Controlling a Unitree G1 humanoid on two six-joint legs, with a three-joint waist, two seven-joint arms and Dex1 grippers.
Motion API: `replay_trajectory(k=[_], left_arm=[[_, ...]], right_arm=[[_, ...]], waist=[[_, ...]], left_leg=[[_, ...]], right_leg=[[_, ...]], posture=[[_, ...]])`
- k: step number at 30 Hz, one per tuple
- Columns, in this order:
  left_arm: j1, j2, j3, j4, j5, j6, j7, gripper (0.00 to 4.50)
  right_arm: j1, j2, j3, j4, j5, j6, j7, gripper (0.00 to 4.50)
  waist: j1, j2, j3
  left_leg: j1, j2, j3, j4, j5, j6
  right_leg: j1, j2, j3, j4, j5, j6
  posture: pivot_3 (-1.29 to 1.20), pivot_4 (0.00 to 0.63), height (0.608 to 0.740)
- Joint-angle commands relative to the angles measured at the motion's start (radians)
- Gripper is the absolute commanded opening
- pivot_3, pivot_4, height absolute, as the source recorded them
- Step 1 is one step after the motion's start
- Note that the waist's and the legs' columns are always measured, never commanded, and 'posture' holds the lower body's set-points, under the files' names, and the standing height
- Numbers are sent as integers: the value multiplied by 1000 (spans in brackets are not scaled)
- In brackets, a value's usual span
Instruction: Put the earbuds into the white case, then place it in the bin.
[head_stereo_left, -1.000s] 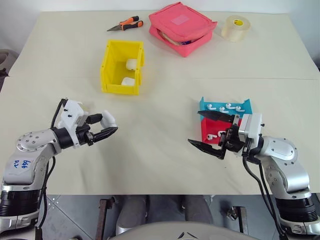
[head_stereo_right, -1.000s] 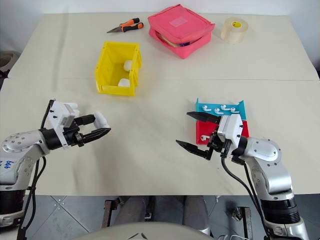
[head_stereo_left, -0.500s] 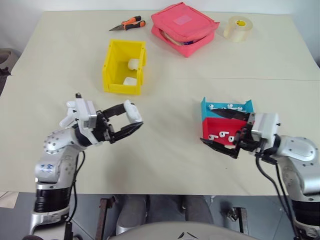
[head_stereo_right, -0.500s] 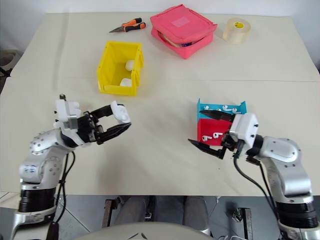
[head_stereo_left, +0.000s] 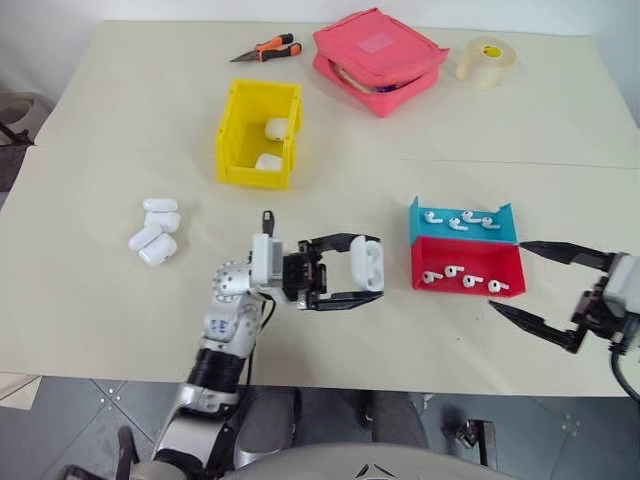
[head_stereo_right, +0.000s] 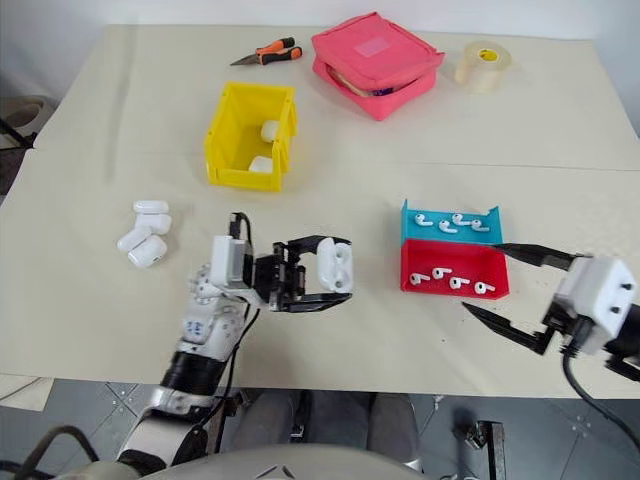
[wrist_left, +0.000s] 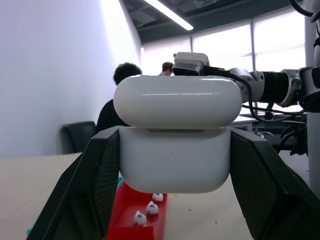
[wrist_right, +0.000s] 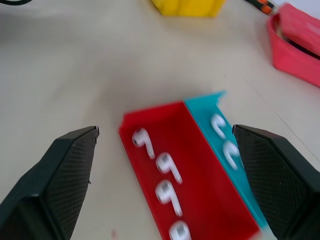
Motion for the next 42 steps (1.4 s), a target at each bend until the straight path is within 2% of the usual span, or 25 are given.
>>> replay_trajectory(k=[1, 5, 7, 9, 12, 14, 20, 26, 29, 34, 42], left_arm=[[-29, -25, -6, 58, -3, -68, -44, 2807], [-32, -23, -14, 56, -15, -61, -83, 2807], [-28, -17, -14, 45, -18, -36, -80, 2807], [-26, -10, -13, 35, -18, -18, -75, 2807], [-29, -10, -21, 28, -1, -9, -57, 2807], [-30, -11, -28, 20, 7, 0, -43, 2807], [-27, -15, -47, -4, 17, 22, 4, 2807], [-18, -13, -60, -32, 19, 43, 39, 2807], [-19, -14, -65, -39, 20, 48, 52, 2807], [-22, -14, -70, -43, 19, 55, 65, 2807], [-32, -12, -77, -52, 15, 72, 72, 2807]], right_arm=[[65, -8, -97, 68, -18, -36, 63, 4500], [89, -45, -89, 109, -43, -42, 111, 4500], [50, -90, -55, 124, -57, -17, 114, 4500], [-28, -168, 16, 134, -68, 45, 108, 4500], [-117, -302, 185, 146, -179, 114, 100, 4500], [-206, -354, 297, 167, -238, 143, 75, 4500], [-399, -377, 500, 219, -307, 175, 92, 4500], [-487, -381, 597, 257, -380, 171, 104, 4500], [-491, -386, 611, 260, -398, 166, 116, 3822], [-472, -392, 618, 259, -414, 149, 141, 2128], [-485, -375, 648, 296, -457, 106, 136, 2128]], waist=[[-2, 0, 0], [-5, 0, 0], [-5, 0, 0], [-9, 1, -1], [-7, 3, -2], [-2, 3, -2], [4, 3, -2], [-1, 3, -2], [-2, 3, -2], [-2, 3, -2], [-2, 3, -2]], left_leg=[[0, 0, 0, 0, 0, 0], [0, 0, 0, -1, 0, 0], [1, 0, 1, 0, 0, 1], [1, 1, 1, 0, 0, 1], [2, 1, -4, 0, 0, 1], [1, 1, -6, 0, 0, 1], [-3, -1, -10, 1, 0, 2], [-3, -1, -10, 1, 0, 2], [-3, -1, -10, 1, 0, 2], [-3, -1, -9, 1, 0, 2], [-3, -1, -9, 1, 0, 2]], right_leg=[[0, 0, 0, 0, 0, 0], [0, 0, 0, -1, 0, 0], [0, 0, 1, -1, 1, 1], [0, 0, 1, -1, 1, 2], [0, -1, 1, -1, 2, 2], [0, -1, 0, -2, 2, 2], [-1, -2, -2, -4, 2, 2], [-1, -2, -3, -4, 3, 2], [-1, -2, -3, -4, 3, 2], [-1, -2, -3, -4, 3, 3], [-1, -2, -3, -4, 3, 3]], posture=[[0, 150, 740], [0, 150, 740], [0, 150, 740], [0, 150, 740], [0, 150, 740], [0, 150, 740], [0, 150, 740], [0, 150, 740], [0, 150, 740], [0, 150, 740], [0, 150, 740]])
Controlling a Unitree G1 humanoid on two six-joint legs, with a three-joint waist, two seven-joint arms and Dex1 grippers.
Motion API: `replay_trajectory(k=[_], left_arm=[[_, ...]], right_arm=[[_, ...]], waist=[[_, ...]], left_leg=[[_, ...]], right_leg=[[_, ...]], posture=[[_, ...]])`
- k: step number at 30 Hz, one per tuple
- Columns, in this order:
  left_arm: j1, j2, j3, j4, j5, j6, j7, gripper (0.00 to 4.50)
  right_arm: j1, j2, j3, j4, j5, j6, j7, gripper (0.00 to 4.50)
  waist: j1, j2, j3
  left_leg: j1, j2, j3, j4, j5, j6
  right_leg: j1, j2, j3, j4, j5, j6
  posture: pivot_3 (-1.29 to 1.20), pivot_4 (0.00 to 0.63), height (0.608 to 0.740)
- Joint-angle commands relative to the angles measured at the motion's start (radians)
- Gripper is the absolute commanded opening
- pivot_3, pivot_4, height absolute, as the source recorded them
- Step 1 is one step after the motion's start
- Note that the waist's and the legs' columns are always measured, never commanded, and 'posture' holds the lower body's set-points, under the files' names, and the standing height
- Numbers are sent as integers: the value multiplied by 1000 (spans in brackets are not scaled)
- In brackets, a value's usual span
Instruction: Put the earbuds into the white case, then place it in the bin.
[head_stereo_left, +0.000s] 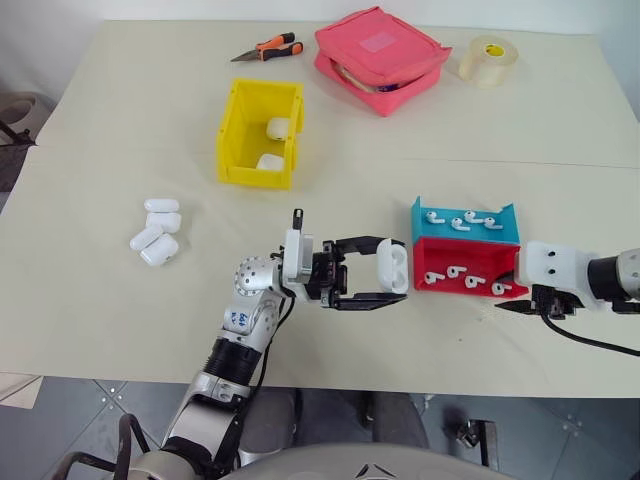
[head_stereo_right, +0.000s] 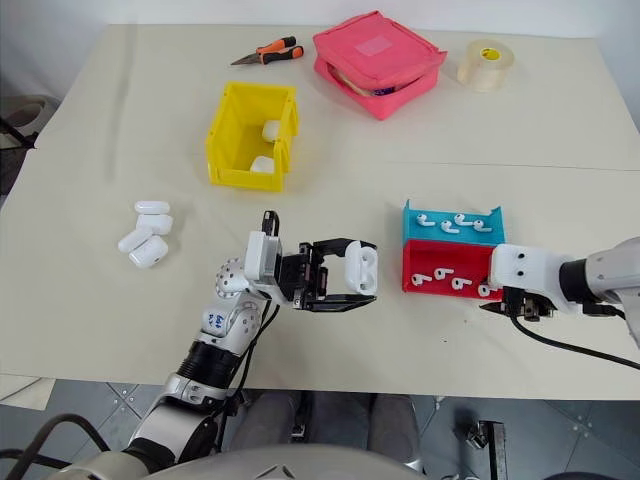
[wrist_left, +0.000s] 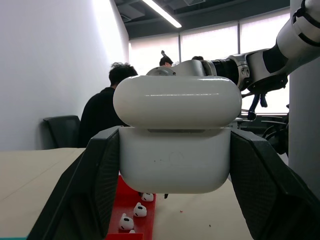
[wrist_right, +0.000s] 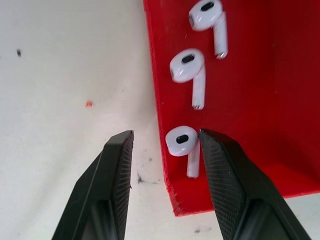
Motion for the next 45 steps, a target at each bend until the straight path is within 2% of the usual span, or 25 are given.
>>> replay_trajectory(k=[1, 20, 23, 26, 34, 39, 41, 45], left_arm=[[-8, -8, -8, -53, -7, 5, 5, 2807], [-11, -2, -5, -71, -9, 23, 16, 2807], [-12, -1, -5, -73, -9, 24, 17, 2807], [-14, 0, -5, -73, -9, 24, 19, 2807], [-15, 5, -4, -71, -15, 32, 12, 2807], [-31, 8, -5, -51, -20, 40, -12, 2807], [-41, 11, 1, -38, -23, 41, -26, 2807], [-71, 10, 16, -2, -34, 47, -56, 2807]], right_arm=[[-15, -7, 7, 21, -24, -35, 1, 2128], [-103, -4, 86, 153, -116, -226, 32, 2128], [-105, 1, 89, 154, -113, -227, 38, 1527], [-100, 8, 87, 147, -110, -223, 35, 566], [-64, 8, 60, 108, -89, -198, 24, 566], [-13, 0, -34, 45, -43, -171, -3, 566], [7, -1, -101, -10, -3, -106, -19, 566], [57, 69, -300, -190, 192, 91, -49, 566]], waist=[[0, 0, 0], [-1, 0, 0], [-1, 0, 0], [-2, 0, 0], [0, 0, 0], [0, 0, 0], [0, 0, 0], [1, 0, 0]], left_leg=[[0, 0, 0, 0, 0, 0], [0, 0, 0, 0, 0, 0], [0, 0, 0, 1, 0, 0], [0, 0, 0, 1, 0, 0], [0, 0, 0, 1, 0, 0], [0, 0, 0, 1, 0, 0], [0, 0, 0, 1, 0, 0], [0, 1, 0, 1, 0, 0]], right_leg=[[0, 0, 0, 0, 0, 0], [0, 0, 0, 0, 0, 0], [0, 0, 0, 0, 0, 0], [0, 0, 0, 0, 0, 0], [1, 0, 0, 1, 0, 0], [1, 0, 0, 1, 0, 0], [0, 0, 0, 1, 0, 0], [0, 0, 0, 1, 0, 0]], posture=[[0, 150, 740], [0, 150, 740], [0, 150, 740], [0, 150, 740], [0, 150, 740], [0, 150, 740], [0, 150, 740], [0, 150, 740]])
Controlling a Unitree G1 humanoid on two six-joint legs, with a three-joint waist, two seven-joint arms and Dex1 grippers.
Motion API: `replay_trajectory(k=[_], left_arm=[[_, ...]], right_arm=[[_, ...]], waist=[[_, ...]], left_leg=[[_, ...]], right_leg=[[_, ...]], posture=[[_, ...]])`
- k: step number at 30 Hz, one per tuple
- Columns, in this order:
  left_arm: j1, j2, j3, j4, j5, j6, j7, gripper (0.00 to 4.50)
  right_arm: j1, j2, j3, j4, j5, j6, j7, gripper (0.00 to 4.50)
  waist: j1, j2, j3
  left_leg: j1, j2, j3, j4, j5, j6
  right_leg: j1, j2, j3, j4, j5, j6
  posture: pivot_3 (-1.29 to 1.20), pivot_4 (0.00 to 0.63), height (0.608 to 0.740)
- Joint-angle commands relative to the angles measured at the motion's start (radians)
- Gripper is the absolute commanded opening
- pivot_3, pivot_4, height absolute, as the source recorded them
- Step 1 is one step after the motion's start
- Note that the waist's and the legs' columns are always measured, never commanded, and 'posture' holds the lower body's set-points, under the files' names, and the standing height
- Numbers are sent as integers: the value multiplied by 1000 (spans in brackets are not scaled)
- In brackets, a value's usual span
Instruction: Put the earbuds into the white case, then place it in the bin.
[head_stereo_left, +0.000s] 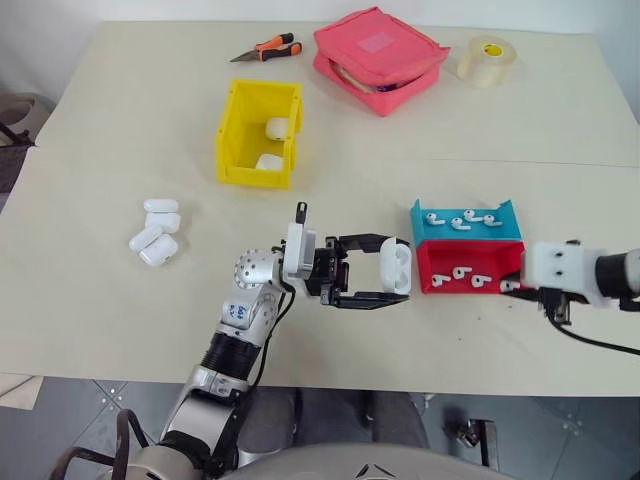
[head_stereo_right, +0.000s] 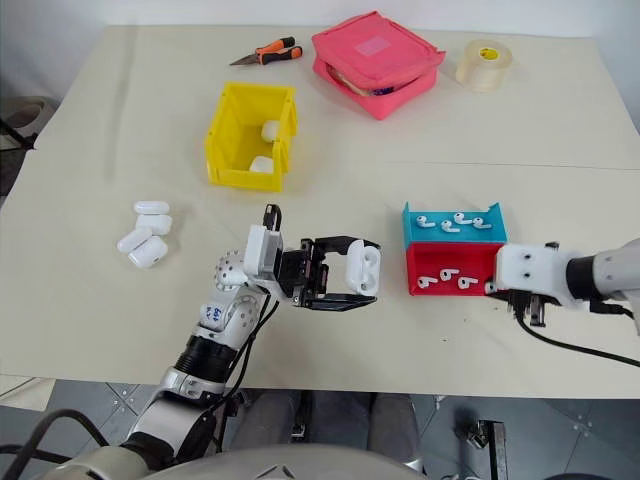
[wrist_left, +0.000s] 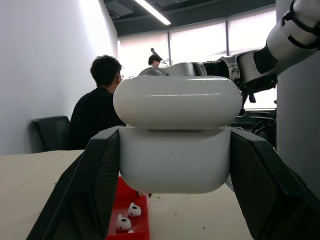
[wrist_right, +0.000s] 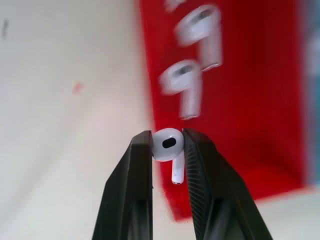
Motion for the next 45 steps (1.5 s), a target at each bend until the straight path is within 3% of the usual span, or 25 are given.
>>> replay_trajectory(k=[1, 4, 7, 16, 23, 45], left_arm=[[-30, -7, 15, 18, -36, 18, -30, 2807], [-48, -9, 17, 31, -58, 79, -45, 2807], [-68, -14, 23, 51, -50, 96, -48, 2807], [-103, -7, 30, 76, -33, 151, -57, 2807], [-106, -3, 34, 59, -30, 176, -51, 2807], [-94, 1, 39, 17, -36, 205, -20, 2807]], right_arm=[[40, 79, -188, -179, 202, 139, -30, 566], [58, 227, -299, -314, 422, 269, -136, 566], [40, 390, -332, -419, 610, 339, -312, 566], [10, 681, -177, -579, 798, 316, -587, 566], [31, 754, -51, -570, 774, 268, -608, 566], [151, 824, 53, -484, 679, 109, -602, 566]], waist=[[1, 0, 0], [2, -1, 0], [4, -1, 0], [-3, 0, 0], [-3, 0, 0], [-4, 0, 0]], left_leg=[[0, 0, 0, 0, 0, 0], [0, 0, -1, 0, 0, 0], [0, 0, -2, 1, 0, 0], [0, 0, -1, 0, 0, 0], [0, -1, -1, 0, 0, 0], [1, -1, 0, 0, 0, 0]], right_leg=[[0, 0, 0, 0, 0, 0], [0, 0, -1, 0, 0, 0], [1, 0, -1, 0, 0, 0], [0, 0, 0, 1, 0, 0], [0, 1, 0, 1, 0, 0], [-1, 1, 1, 1, 0, 0]], posture=[[0, 150, 740], [0, 150, 740], [0, 150, 740], [0, 150, 740], [0, 150, 740], [0, 150, 740]])
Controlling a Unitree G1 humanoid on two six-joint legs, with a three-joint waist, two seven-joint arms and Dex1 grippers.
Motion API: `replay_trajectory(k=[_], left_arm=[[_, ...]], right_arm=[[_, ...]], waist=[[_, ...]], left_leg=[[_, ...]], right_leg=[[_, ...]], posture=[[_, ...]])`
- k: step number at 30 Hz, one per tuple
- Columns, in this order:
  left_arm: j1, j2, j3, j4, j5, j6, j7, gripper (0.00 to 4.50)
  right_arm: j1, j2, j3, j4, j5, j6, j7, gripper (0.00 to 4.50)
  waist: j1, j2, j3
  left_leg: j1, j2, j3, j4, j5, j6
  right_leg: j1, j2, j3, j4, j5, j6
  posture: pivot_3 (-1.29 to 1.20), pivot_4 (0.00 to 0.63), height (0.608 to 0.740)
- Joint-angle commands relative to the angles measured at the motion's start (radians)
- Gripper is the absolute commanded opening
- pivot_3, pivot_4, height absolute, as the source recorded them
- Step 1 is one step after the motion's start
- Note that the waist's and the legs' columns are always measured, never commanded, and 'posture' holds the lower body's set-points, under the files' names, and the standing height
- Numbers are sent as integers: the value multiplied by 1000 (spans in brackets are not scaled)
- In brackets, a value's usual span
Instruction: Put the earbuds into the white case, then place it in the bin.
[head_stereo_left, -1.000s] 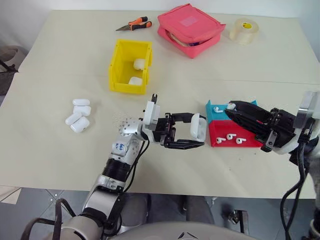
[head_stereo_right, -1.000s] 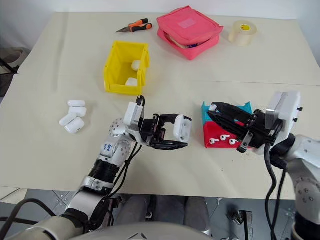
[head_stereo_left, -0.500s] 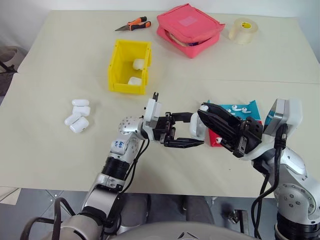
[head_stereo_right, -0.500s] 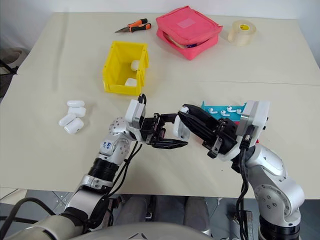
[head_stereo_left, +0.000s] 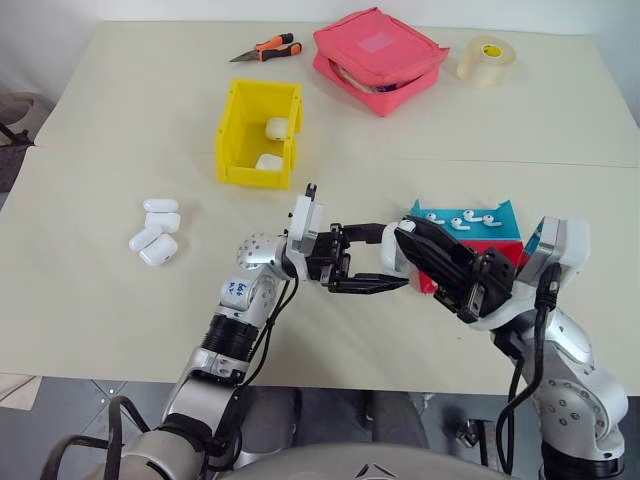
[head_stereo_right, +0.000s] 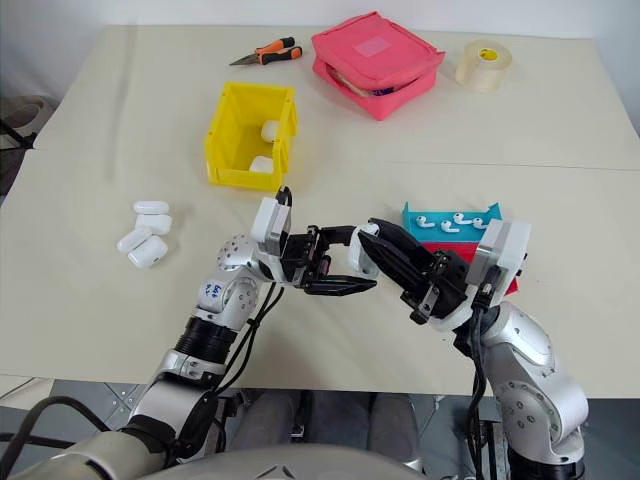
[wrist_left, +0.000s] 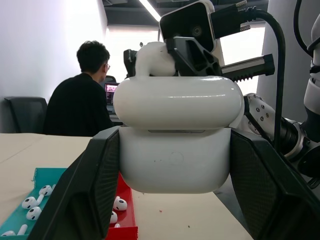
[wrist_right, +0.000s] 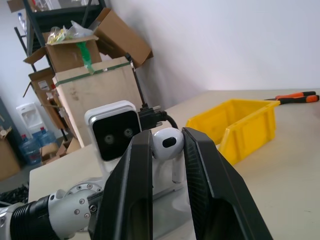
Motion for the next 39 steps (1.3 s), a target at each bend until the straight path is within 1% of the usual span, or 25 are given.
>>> replay_trajectory(k=[1, 13, 18, 21, 24, 26, 29, 31, 33, 35, 37, 39], left_arm=[[-12, -7, 6, -43, -12, -4, 1, 2807], [-21, -13, 18, -39, -6, -8, 12, 2807], [-24, -16, 20, -36, -5, -13, 12, 2807], [-26, -20, 22, -32, -3, -18, 12, 2807], [-28, -21, 24, -31, -3, -20, 12, 2807], [-29, -23, 24, -28, -1, -23, 12, 2807], [-33, -27, 23, -20, 2, -30, 12, 2807], [-35, -28, 26, -17, 5, -35, 12, 2807], [-37, -18, 32, -6, 15, -46, 14, 2807], [-38, -1, 38, 8, 32, -66, 15, 2807], [-39, 5, 40, 20, 41, -88, 14, 2807], [-42, 16, 47, 30, 53, -103, 23, 2807]], right_arm=[[10, 10, 8, 25, -21, -29, 3, 566], [35, -7, 25, 64, -42, -55, 36, 566], [31, -22, 44, 79, -82, -54, 35, 566], [34, -31, 34, 85, -65, -31, 14, 566], [34, -55, 10, 73, 2, 13, 17, 1505], [25, -81, -5, 61, 18, 17, 38, 2142], [9, -116, -38, 54, 39, 19, 54, 3220], [5, -159, -85, 52, 55, 21, 70, 3926], [31, -225, -173, 63, 63, 20, 107, 4474], [89, -293, -282, 97, 64, 20, 161, 4474], [131, -330, -344, 130, 55, 14, 204, 4474], [182, -366, -440, 245, -10, -32, 254, 4474]], waist=[[0, 0, 0], [0, 0, 0], [0, 0, 0], [0, 0, 0], [1, 0, 0], [1, 0, 0], [1, 0, 0], [1, 0, 0], [4, 0, 0], [6, 0, 0], [6, -1, 0], [5, -1, 0]], left_leg=[[0, 0, 0, 0, 0, 0], [0, 0, 0, 0, 0, 0], [0, 0, 0, 0, 0, 0], [0, 0, 0, 0, 0, 0], [0, 0, 0, 0, 0, 0], [0, 0, 0, 0, 0, 0], [0, 0, 0, 0, 0, 0], [0, 0, 0, 0, 0, 0], [0, 0, 0, 0, 0, 0], [0, 0, 1, 0, 0, 0], [0, -1, 3, -1, 0, 1], [0, 0, 5, -1, 0, 1]], right_leg=[[0, 0, 0, 0, 0, 0], [0, 0, 0, 0, 0, 0], [0, 0, 0, 0, 0, 0], [0, 0, 0, 0, 0, 0], [0, 0, 0, 0, 0, 0], [0, 0, 0, 0, 0, 0], [0, 0, 0, 0, 0, 0], [0, 0, 0, 0, 0, 0], [0, 0, 0, 0, 0, 0], [1, 0, 0, -1, 0, 0], [1, 0, 0, -1, 0, 0], [1, 0, -1, -2, 0, 0]], posture=[[0, 150, 740], [0, 150, 740], [0, 150, 740], [0, 150, 740], [0, 150, 740], [0, 150, 740], [0, 150, 740], [0, 150, 740], [0, 150, 740], [0, 150, 740], [0, 150, 740], [0, 150, 740]])
